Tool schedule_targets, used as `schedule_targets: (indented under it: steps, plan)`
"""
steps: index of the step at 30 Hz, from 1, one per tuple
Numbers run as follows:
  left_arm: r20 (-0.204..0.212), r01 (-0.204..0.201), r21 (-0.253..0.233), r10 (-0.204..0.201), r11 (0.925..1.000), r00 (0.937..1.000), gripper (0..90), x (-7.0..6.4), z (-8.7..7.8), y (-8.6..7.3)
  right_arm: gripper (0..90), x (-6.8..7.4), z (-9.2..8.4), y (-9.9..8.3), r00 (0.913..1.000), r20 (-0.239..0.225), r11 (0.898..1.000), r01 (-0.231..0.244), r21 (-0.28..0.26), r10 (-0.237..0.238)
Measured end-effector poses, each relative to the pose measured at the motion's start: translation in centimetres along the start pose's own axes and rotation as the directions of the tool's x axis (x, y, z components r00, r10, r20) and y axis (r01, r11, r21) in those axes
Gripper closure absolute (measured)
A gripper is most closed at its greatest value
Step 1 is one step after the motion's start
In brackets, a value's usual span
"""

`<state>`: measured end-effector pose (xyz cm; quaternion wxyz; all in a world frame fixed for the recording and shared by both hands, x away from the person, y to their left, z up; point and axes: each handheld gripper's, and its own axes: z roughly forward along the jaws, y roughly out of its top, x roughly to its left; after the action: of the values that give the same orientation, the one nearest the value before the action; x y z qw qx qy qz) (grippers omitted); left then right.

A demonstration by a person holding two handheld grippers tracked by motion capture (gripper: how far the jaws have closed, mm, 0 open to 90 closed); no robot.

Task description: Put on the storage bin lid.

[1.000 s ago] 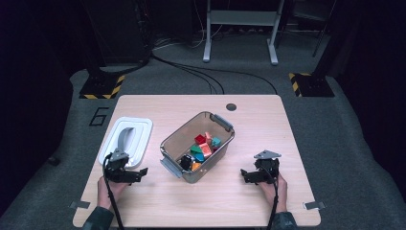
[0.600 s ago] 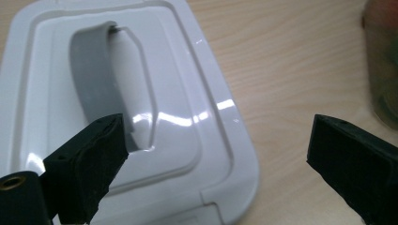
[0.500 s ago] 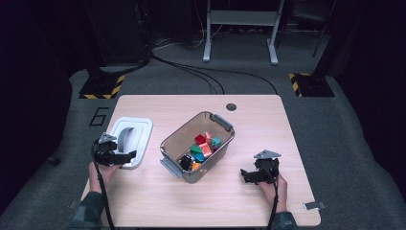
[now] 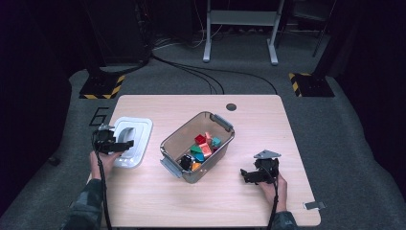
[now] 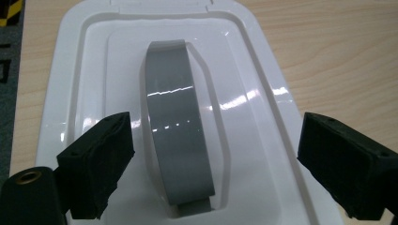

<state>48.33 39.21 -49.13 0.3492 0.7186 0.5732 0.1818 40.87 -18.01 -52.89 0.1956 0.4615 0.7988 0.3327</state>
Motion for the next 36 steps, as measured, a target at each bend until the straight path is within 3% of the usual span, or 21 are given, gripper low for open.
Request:
schedule_targets:
  steps: [3,5,7,9,12,15,20,36]
  plan:
    - [-0.002,0.013,0.025,-0.013,0.9996,0.9999,15.0,0.4,0.7,0.2,0.0,0.0,0.0,0.0,1.0000,0.000,1.000,0.000,0.000,0.000]
    - [-0.004,0.030,0.023,-0.030,0.9993,0.9995,28.0,0.6,1.1,0.2,0.0,0.0,0.0,0.0,1.0000,0.000,1.000,0.001,-0.001,-0.001]
    - [-0.029,0.053,0.030,-0.052,0.9981,0.9982,34.2,0.8,1.4,0.1,0.0,0.0,0.0,0.0,1.0000,0.000,1.000,0.001,-0.001,-0.001]
    - [-0.021,0.070,0.018,-0.070,0.9973,0.9973,40.7,0.9,1.6,0.0,0.0,0.0,0.0,0.0,1.0000,-0.001,1.000,0.001,-0.001,-0.001]
    - [-0.046,0.070,0.006,-0.070,0.9975,0.9965,51.9,1.1,1.7,0.0,0.0,0.0,0.0,0.0,1.0000,-0.001,1.000,0.002,-0.001,-0.002]
    - [-0.042,0.073,-0.005,-0.073,0.9973,0.9964,63.2,1.2,1.8,-0.1,0.0,0.0,0.0,0.0,1.0000,-0.001,1.000,0.002,-0.001,-0.002]
    - [-0.014,0.078,-0.010,-0.078,0.9969,0.9968,66.2,1.3,1.7,-0.2,0.0,0.1,0.0,0.0,1.0000,-0.002,1.000,-0.008,0.006,0.008]
    - [0.022,-0.010,-0.035,0.011,0.9993,0.9997,66.6,0.2,-1.0,-0.2,0.0,0.0,0.0,0.0,1.0000,-0.008,1.000,0.003,0.004,-0.003]
